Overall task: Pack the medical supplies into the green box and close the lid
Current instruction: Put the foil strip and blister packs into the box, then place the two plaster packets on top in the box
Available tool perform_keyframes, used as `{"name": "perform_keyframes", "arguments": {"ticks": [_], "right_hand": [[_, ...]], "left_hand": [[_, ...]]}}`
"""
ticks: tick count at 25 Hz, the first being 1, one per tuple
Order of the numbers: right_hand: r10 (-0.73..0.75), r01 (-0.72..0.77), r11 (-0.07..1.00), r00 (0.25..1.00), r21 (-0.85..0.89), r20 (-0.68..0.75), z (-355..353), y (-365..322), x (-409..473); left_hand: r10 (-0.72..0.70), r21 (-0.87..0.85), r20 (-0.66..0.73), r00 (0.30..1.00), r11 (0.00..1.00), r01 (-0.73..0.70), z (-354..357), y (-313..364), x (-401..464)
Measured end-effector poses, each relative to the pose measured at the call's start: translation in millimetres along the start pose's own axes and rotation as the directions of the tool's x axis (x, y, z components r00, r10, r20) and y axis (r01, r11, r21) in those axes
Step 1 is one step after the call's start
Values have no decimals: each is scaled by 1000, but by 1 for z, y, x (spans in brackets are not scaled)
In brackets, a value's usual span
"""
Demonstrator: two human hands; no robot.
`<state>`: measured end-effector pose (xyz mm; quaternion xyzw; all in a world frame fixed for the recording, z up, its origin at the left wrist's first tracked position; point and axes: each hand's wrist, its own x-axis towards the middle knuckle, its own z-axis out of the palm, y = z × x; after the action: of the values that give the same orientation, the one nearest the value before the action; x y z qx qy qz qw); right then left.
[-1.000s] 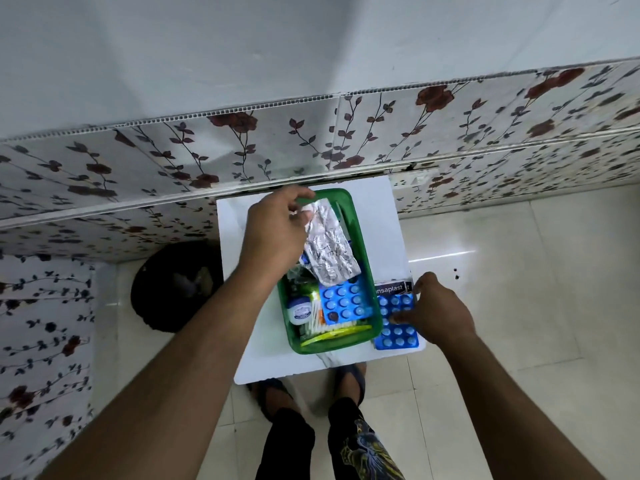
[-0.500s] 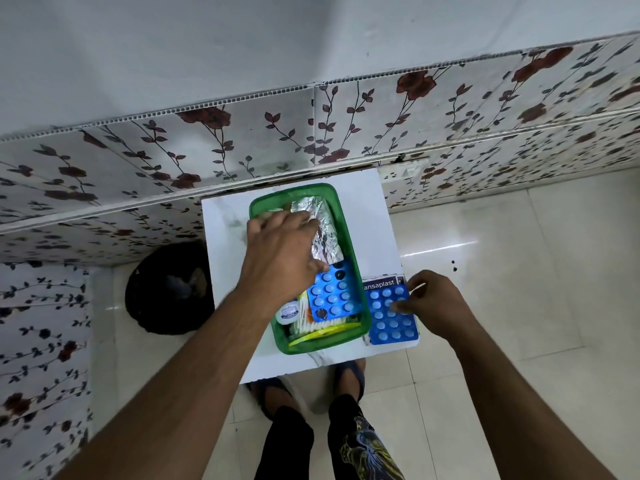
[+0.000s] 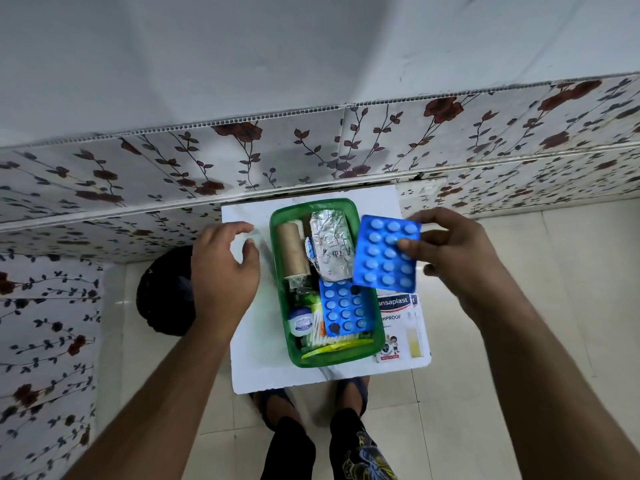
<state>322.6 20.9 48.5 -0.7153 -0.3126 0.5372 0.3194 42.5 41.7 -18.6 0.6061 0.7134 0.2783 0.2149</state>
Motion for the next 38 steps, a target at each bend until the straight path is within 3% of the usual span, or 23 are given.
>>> {"name": "perform_keyframes", "arguments": {"ticks": [2,5,9,11,14,16,18,20,21,23,26,34,38], "right_hand": [[-66,78,989,993,-122,98,34,-13,17],[-158,180,867,984,-464,87,72,-17,41],[-355,265,453,930,-851,101,87,-10,35],[-455,322,321,877,-891,153,88,-3,27],[-444,367,271,868,-890,222,90,10,28],[-475,400,375,857,-836,197,84,15,32],[-485,372,621,874,-690,35,65,18,31],[-340,216,834,926,-508,-165,36,34,26],[-215,83,869,951,-488,-221,21,48,22],[36,-162,794,975,-587,-220,3,84,8],[230,-302,699,953,-648,-196,2,129,-3],[203,-322,813,937,-486,-283,-3,138,2],[237,-308,884,944,-352,-231,-21,121,0]], "left_hand": [[-75,7,42,996,997,75,1,-12,-8],[-88,-12,86,992,996,90,1,-24,-18],[-125,-18,89,988,992,127,-1,-35,-17],[-136,-26,92,986,990,139,-1,-37,-16],[-149,-63,102,984,986,156,-3,-33,-15],[-141,-87,114,983,985,152,-2,-30,-15],[-135,-99,136,982,984,149,-3,-29,-15],[-140,-107,152,978,982,157,-5,-27,-14],[-152,-114,160,975,979,171,-5,-26,-16],[-179,-121,169,969,972,200,-4,-24,-19],[-187,-118,181,965,970,211,3,-21,-24],[-204,-125,164,965,966,226,5,-22,-29],[-203,-197,13,979,959,202,-8,-6,-18]]}}
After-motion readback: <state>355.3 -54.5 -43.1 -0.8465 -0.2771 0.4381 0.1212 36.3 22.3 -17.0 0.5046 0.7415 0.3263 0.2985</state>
